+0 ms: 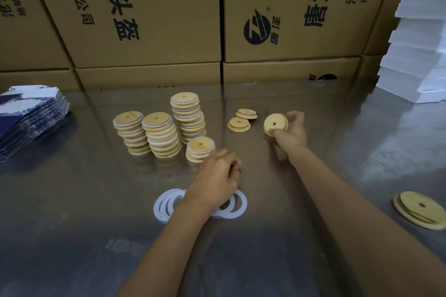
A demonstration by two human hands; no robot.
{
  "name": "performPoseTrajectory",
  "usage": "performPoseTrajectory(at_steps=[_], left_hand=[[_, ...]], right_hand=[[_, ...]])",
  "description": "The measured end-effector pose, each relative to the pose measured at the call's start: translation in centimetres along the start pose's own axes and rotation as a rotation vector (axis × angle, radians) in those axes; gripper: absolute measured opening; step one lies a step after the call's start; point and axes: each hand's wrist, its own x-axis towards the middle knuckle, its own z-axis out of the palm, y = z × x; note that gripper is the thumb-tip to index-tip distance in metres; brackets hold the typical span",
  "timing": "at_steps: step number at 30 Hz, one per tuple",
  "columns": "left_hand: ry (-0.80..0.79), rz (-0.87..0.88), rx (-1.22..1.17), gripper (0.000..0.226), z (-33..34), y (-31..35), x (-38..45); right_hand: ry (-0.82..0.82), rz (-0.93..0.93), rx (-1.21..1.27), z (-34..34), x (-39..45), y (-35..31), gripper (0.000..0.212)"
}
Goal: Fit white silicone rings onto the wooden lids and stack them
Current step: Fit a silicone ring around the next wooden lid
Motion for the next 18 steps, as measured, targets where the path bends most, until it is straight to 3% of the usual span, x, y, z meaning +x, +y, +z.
performPoseTrajectory(at_steps=[3, 10, 14, 18], left_hand=[[-0.037, -0.010, -0.009, 0.016, -0.4, 0.2, -0.1], [-0.113, -0.125, -0.100, 0.028, -2.1, 0.7, 0.3], [-0.181, -0.191, -0.178, 0.034, -3.2, 0.8, 0.0], [-0.295, -0.225, -0.127, 0.032, -4.3, 0.6, -0.6]], right_hand=[[-0.092, 0.006, 0.006, -0.8, -1.3, 0.0, 0.054], [-0.227, 0.126, 0.277, -3.1, -7.3, -0.1, 0.022], [-0.417, 0.258, 0.280, -3.3, -9.2, -1.5, 0.022], [-0.565, 0.307, 0.481, -1.5, -10.5, -2.1, 0.020]])
